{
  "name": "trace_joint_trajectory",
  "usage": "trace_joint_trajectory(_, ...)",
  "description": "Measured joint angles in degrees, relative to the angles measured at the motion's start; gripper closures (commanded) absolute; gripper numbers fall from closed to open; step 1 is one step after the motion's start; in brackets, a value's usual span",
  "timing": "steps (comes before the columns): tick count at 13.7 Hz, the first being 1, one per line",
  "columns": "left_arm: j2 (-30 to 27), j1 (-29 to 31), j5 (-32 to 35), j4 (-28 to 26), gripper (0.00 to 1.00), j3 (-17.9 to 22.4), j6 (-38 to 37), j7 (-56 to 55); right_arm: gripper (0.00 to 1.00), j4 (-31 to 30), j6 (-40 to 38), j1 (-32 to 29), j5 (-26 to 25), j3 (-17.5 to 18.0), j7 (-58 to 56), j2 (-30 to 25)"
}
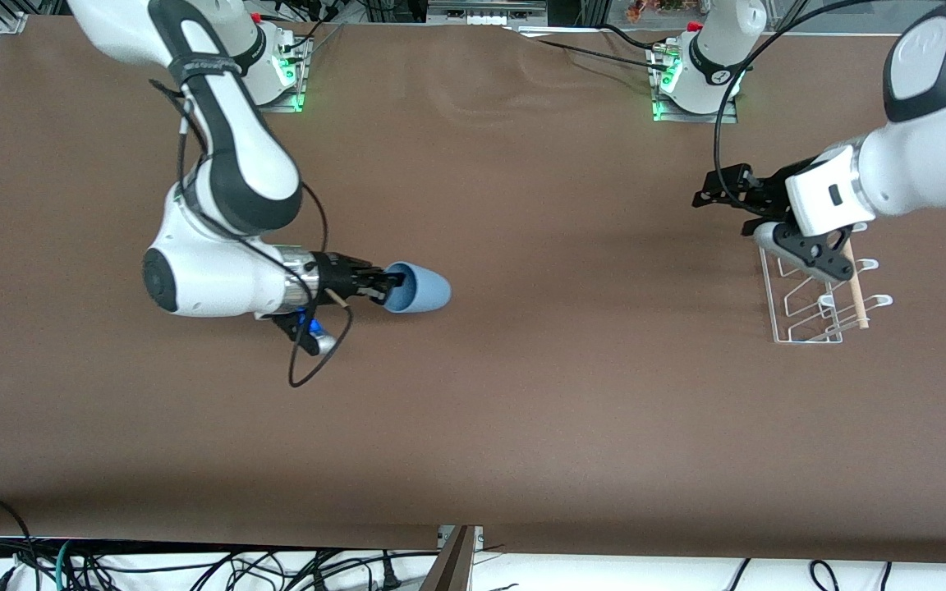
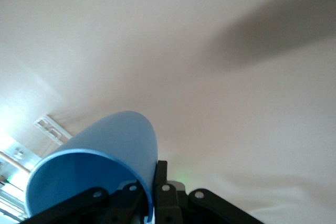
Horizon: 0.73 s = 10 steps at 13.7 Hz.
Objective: Transfer cup to left arm and place on rack
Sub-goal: 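Lift the cup with the right gripper while the left gripper approaches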
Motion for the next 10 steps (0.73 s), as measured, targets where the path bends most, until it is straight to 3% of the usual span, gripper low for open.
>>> trace_joint_trajectory(5, 6.9, 0.5, -17.5, 0.8, 0.00, 0.0, 4.0, 16.0, 1.00, 6.0, 8.3, 9.3, 2.9, 0.8, 15.5, 0.2)
trace_joint_trajectory(10, 12.3, 0.1, -28.3, 0.9, 0.00, -0.3, 4.7, 39.6, 1.00, 8.3, 13.8, 14.1, 3.1, 0.8, 21.0, 0.3)
